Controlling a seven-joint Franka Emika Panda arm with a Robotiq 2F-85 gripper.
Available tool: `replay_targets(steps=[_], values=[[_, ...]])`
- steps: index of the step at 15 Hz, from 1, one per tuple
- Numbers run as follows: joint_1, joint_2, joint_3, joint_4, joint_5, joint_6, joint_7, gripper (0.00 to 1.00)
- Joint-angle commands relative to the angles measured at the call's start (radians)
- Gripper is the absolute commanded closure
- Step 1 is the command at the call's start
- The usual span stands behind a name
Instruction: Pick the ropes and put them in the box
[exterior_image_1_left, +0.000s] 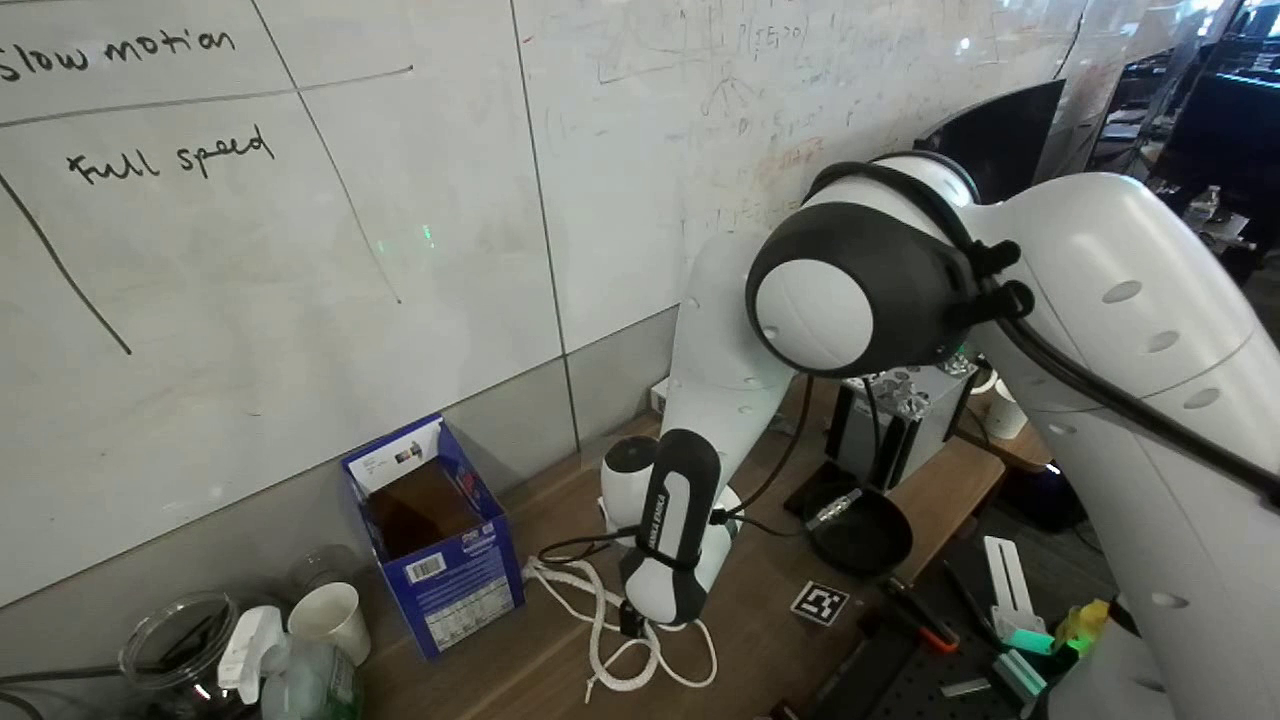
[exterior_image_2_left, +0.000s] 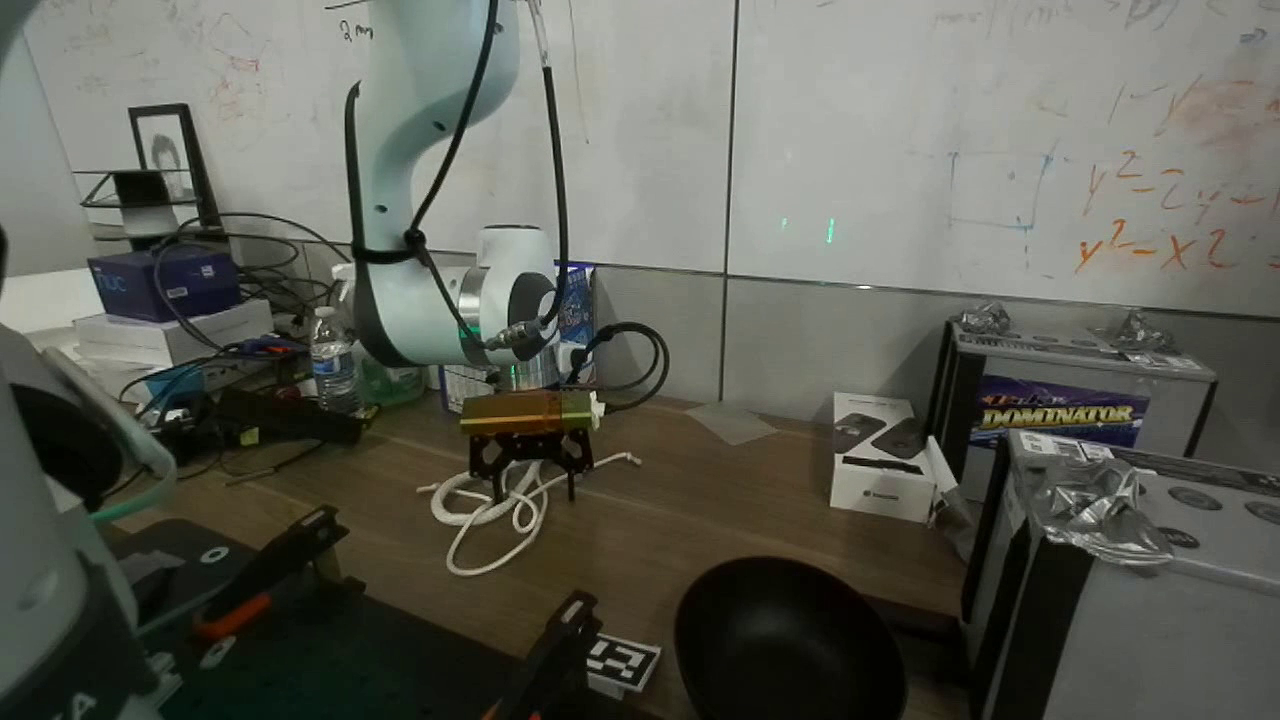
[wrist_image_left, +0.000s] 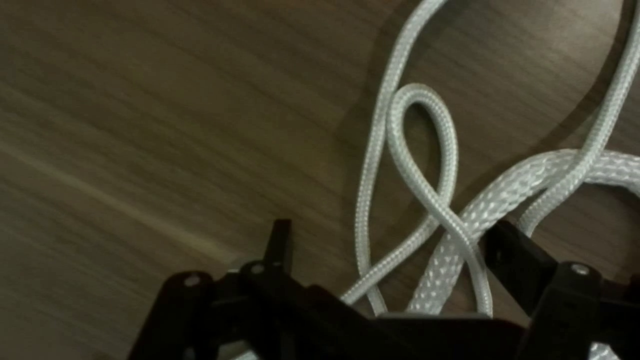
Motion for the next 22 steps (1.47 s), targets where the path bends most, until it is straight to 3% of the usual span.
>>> replay_targets(steps=[1, 2, 3, 4, 13, 15, 17, 22], values=[[-0.004, -0.009, 0.000, -0.010, -0.025, 0.012, 0.023, 0.00], [-0.005, -0.008, 0.000, -0.009, -0.025, 0.012, 0.022, 0.00], [-0.010, -0.007, 0.004, -0.009, -0.025, 0.012, 0.020, 0.25], [-0.012, -0.007, 0.006, -0.009, -0.025, 0.011, 0.018, 0.26], [-0.019, -0.015, 0.007, -0.009, -0.023, 0.008, 0.018, 0.94], [-0.017, -0.016, 0.003, -0.010, -0.024, 0.007, 0.020, 0.98], [-0.022, -0.029, 0.008, -0.012, -0.022, -0.006, 0.018, 0.94], [-0.055, -0.130, 0.045, -0.034, -0.012, -0.091, 0.013, 0.94]])
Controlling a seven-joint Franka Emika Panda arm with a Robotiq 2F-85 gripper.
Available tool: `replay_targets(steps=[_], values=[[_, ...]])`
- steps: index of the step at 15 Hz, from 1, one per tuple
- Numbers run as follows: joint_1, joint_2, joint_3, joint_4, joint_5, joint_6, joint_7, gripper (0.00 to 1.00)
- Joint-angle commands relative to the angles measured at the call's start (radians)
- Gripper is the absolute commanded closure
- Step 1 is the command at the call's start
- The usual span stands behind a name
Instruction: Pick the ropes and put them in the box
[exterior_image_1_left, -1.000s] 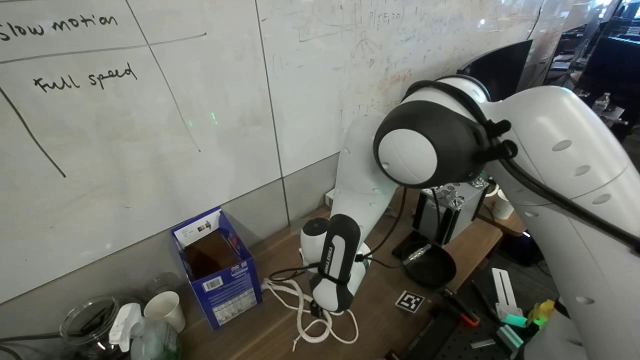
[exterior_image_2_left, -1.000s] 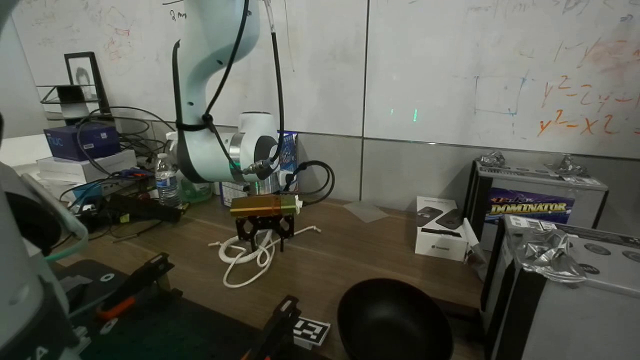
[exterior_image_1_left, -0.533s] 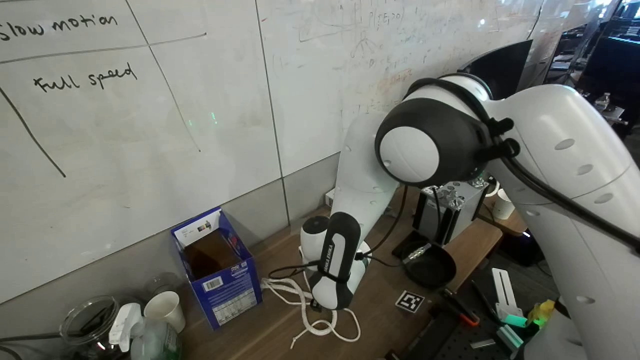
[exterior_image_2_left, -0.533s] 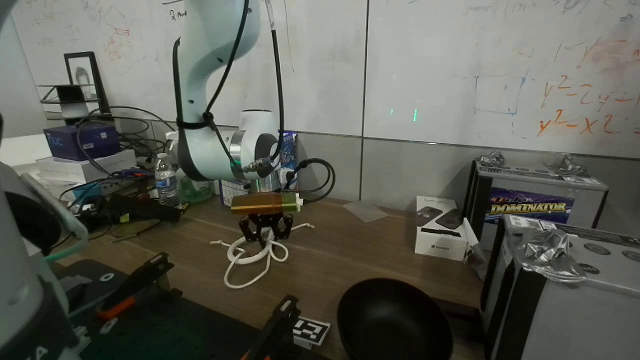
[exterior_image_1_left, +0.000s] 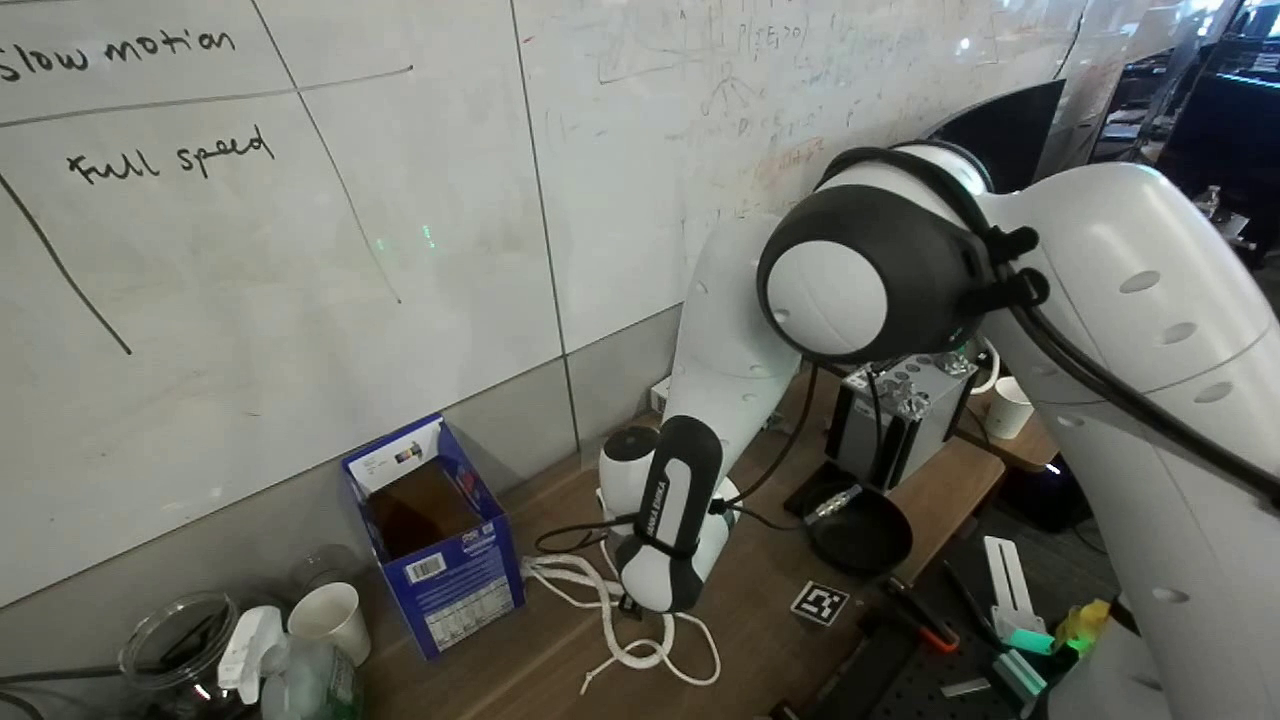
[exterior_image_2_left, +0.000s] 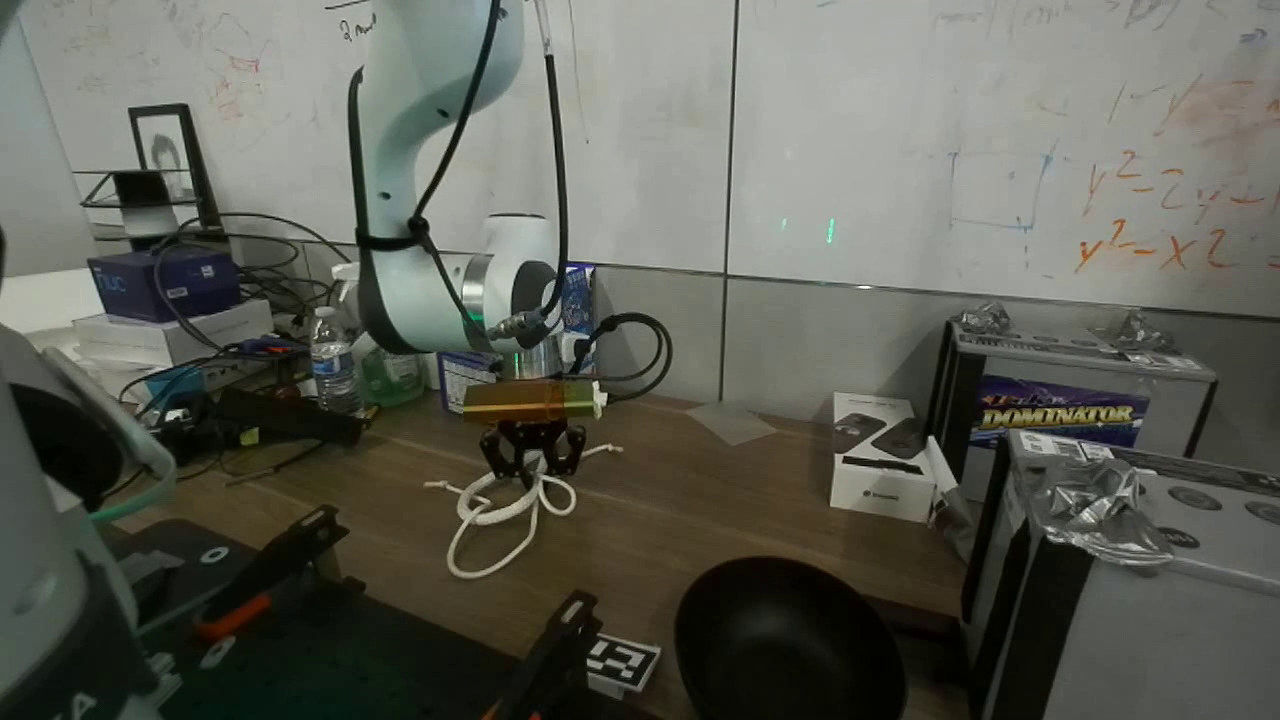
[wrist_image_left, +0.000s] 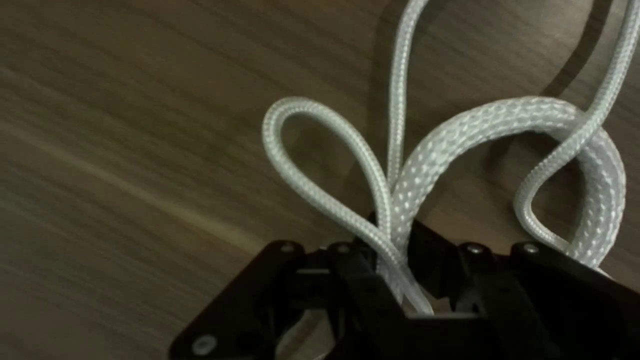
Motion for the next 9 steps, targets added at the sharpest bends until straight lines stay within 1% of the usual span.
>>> replay_targets(steps=[1, 4, 6, 8, 9], values=[[-0.041, -0.152, 0.037, -0.051, -0.008, -0.099, 0.010, 0.94], [-0.087, -0.293, 0.088, -0.077, 0.020, -0.197, 0.006, 0.95], [-0.106, -0.385, 0.121, -0.084, 0.050, -0.257, 0.011, 0.95], [-0.118, -0.477, 0.153, -0.078, 0.096, -0.313, 0.017, 0.95], [-0.111, -0.524, 0.163, -0.076, 0.119, -0.336, 0.029, 0.95]])
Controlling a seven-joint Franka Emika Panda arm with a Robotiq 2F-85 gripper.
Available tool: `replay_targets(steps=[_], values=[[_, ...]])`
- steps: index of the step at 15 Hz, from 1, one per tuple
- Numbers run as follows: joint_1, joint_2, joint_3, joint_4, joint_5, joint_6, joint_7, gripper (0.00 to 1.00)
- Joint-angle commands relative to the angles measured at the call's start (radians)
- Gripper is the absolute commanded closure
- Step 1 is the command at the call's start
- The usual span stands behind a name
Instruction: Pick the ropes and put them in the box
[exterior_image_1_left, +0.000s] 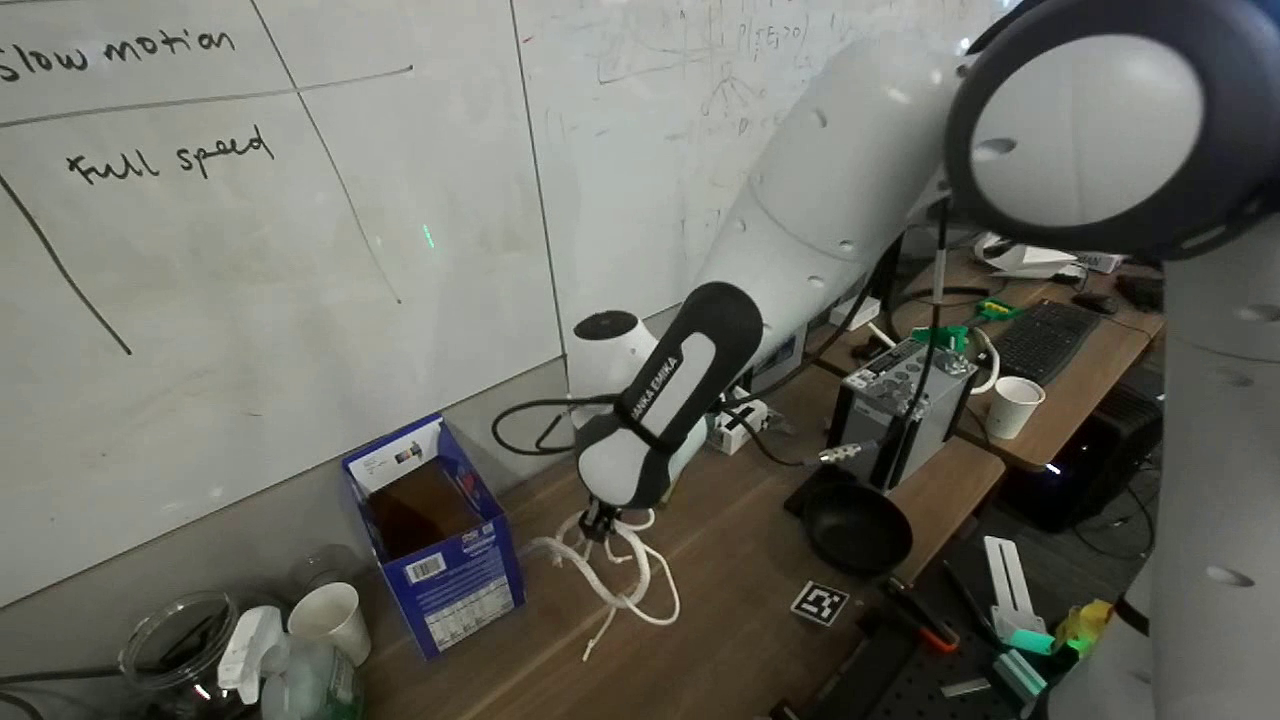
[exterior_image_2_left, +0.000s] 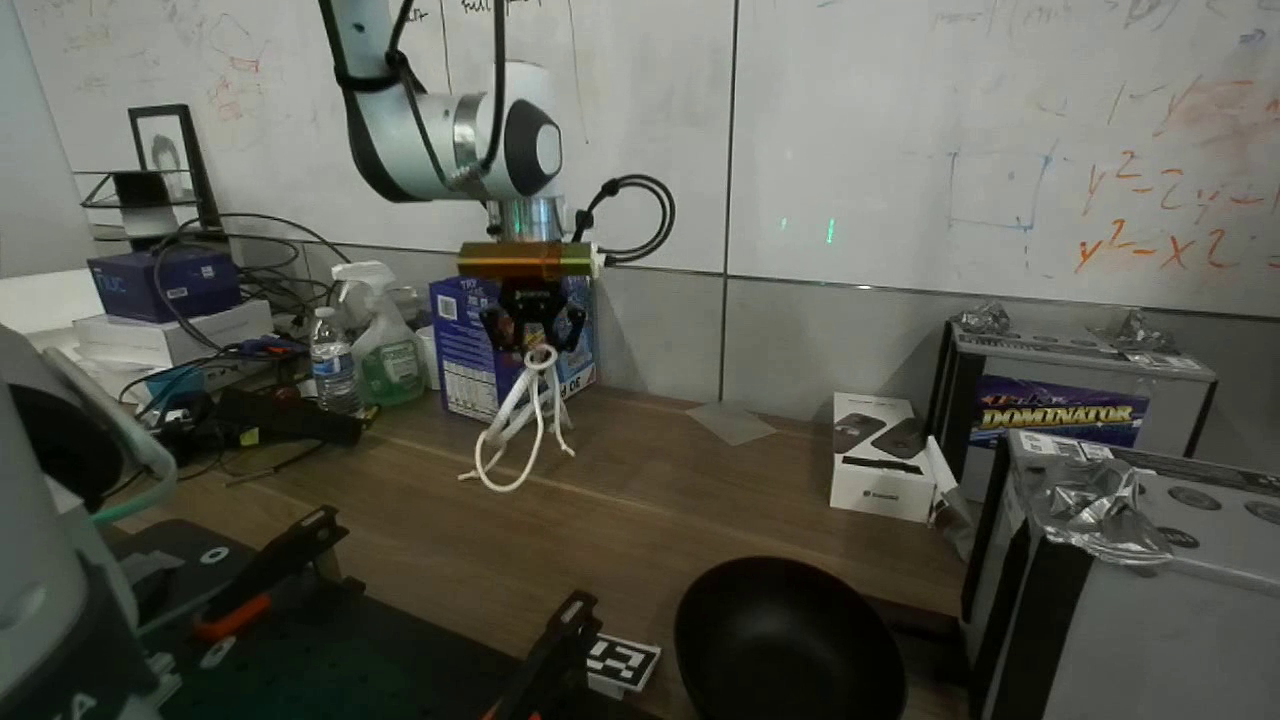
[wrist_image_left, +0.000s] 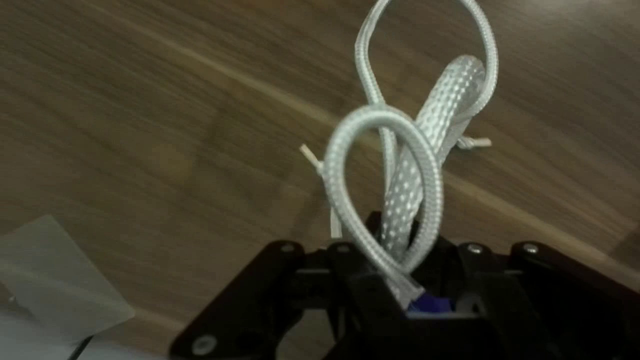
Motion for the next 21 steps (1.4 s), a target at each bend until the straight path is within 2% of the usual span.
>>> replay_targets(steps=[1, 5, 10, 15, 21], values=[[-0.008, -0.200, 0.053, -0.024, 0.085, -0.104, 0.030, 0.95], [0.031, -0.321, 0.063, 0.031, 0.117, -0.153, 0.108, 0.95], [0.066, -0.334, 0.058, 0.171, 0.011, -0.186, 0.282, 0.95], [0.109, -0.204, 0.067, 0.354, -0.073, -0.215, 0.378, 0.95], [0.184, 0.040, 0.047, 0.541, -0.075, -0.243, 0.374, 0.95]])
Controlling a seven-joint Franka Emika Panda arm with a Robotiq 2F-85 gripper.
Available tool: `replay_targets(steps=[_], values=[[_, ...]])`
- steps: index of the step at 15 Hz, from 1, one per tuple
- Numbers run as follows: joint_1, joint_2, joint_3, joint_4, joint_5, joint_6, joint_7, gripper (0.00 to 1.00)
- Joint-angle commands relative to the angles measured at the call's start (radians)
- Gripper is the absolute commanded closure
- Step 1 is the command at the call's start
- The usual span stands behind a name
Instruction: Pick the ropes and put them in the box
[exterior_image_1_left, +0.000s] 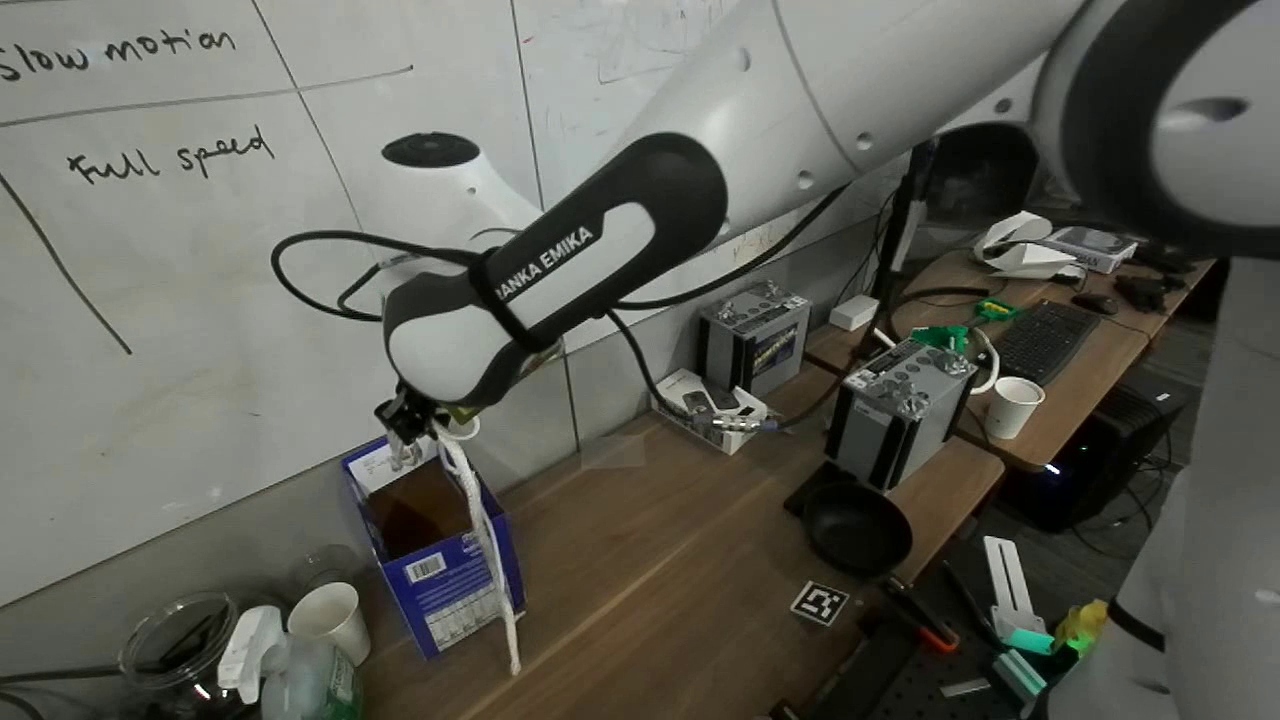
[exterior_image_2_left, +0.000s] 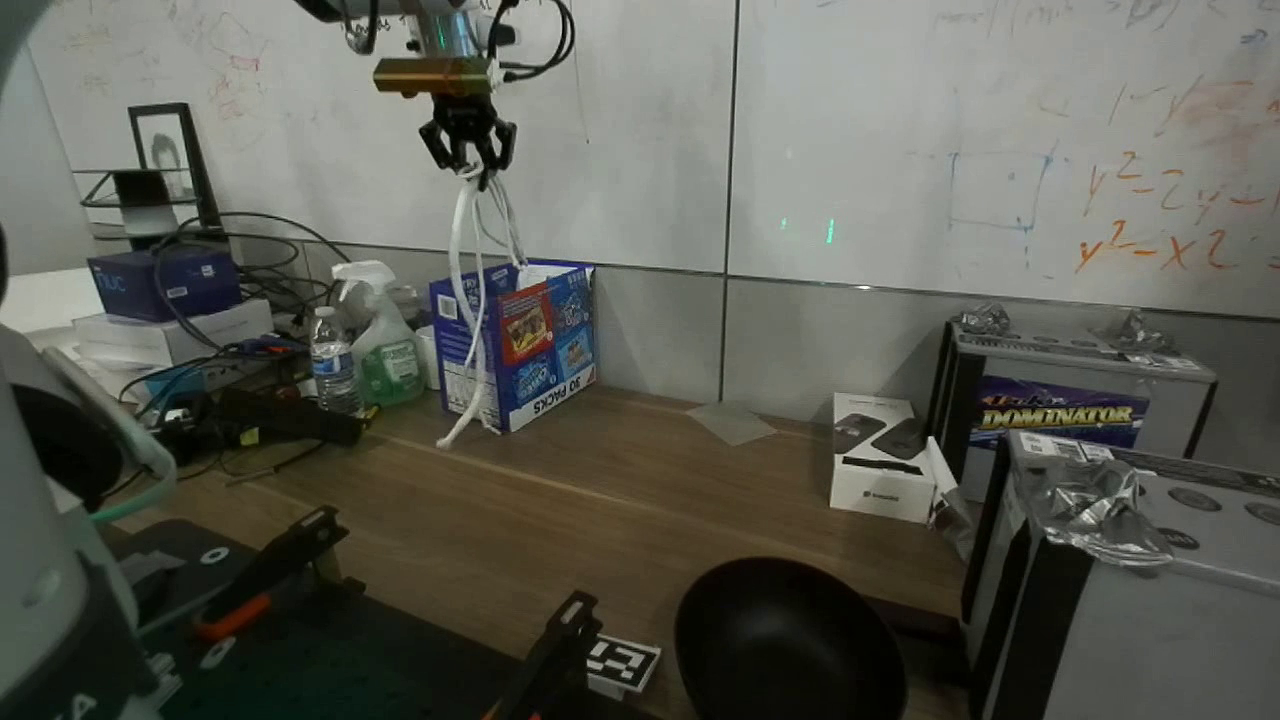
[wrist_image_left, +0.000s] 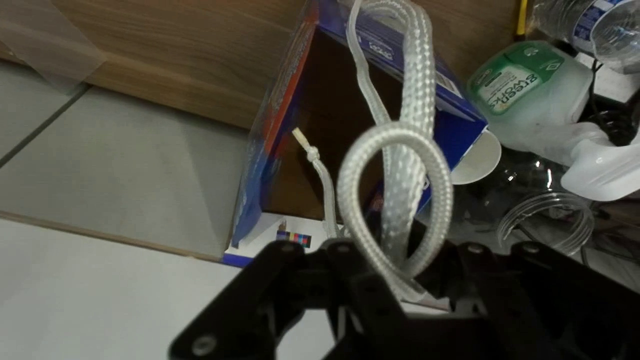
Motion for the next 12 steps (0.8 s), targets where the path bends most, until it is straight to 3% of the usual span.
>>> replay_targets(steps=[1, 5, 12], values=[[0.043, 0.165, -0.021, 0.165, -0.014, -0.038, 0.005, 0.95], [0.069, 0.302, -0.051, 0.271, -0.010, -0.047, -0.009, 0.95], [0.042, 0.471, -0.090, 0.448, 0.019, -0.121, -0.050, 0.95]])
